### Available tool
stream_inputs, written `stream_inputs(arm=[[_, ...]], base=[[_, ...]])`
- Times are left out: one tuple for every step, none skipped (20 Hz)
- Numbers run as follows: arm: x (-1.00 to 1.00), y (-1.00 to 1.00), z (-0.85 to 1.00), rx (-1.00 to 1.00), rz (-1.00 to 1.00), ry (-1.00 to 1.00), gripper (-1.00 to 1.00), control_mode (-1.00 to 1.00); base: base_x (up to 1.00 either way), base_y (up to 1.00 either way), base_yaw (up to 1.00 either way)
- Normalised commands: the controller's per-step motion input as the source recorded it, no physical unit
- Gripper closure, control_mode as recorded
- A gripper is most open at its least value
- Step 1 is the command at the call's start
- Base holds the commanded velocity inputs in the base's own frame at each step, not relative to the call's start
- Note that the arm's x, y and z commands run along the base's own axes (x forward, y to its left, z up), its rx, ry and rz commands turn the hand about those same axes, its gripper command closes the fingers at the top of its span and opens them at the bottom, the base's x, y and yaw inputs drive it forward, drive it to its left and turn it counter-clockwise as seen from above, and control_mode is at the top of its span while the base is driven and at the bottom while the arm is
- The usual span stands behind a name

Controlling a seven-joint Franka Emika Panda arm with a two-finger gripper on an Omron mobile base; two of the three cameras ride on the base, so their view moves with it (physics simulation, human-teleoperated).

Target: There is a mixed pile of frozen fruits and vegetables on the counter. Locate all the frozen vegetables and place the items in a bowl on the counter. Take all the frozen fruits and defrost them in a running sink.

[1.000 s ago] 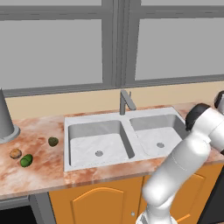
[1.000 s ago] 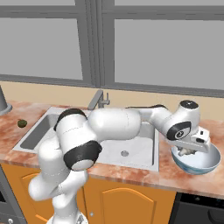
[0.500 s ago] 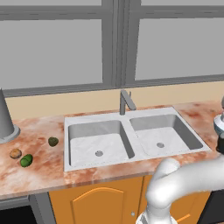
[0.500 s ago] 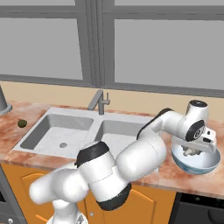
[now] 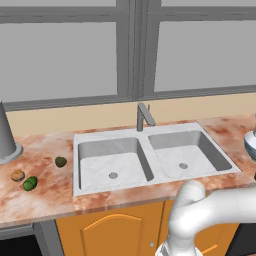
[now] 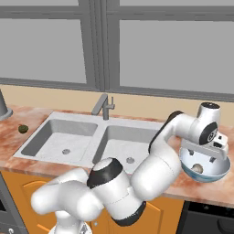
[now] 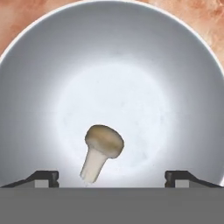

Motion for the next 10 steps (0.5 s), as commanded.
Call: stream_inputs(arm=[[0.00,0.01,0.18,0.00,-0.11,0.08,-1.00,-1.00],[0.00,0.15,0.48,-0.01,-0.02,0.13,-1.00,-1.00],[0.00,0.19,0.63,-0.03,0.00,0.19,-1.00,-1.00],[-0.15,0.44,0.61,-0.03,0.00,0.18,-1.00,-1.00],[-0.26,0.54,0.60,-0.05,0.00,0.17,-1.00,-1.00],[-0.42,0.71,0.51,-0.09,0.01,0.16,-1.00,-1.00],[-0.49,0.86,0.41,-0.14,0.05,0.15,-1.00,-1.00],[-0.54,0.96,0.37,-0.17,0.08,0.15,-1.00,-1.00],[-0.58,1.00,0.32,-0.18,0.08,0.15,-1.00,-1.00],[-0.63,1.00,0.34,-0.20,0.10,0.19,-1.00,-1.00]], base=[[0.00,0.00,0.00],[0.00,0.00,0.00],[0.00,0.00,0.00],[0.00,0.00,0.00],[0.00,0.00,0.00],[0.00,0.00,0.00],[0.00,0.00,0.00],[0.00,0.00,0.00],[0.00,0.00,0.00],[0.00,0.00,0.00]])
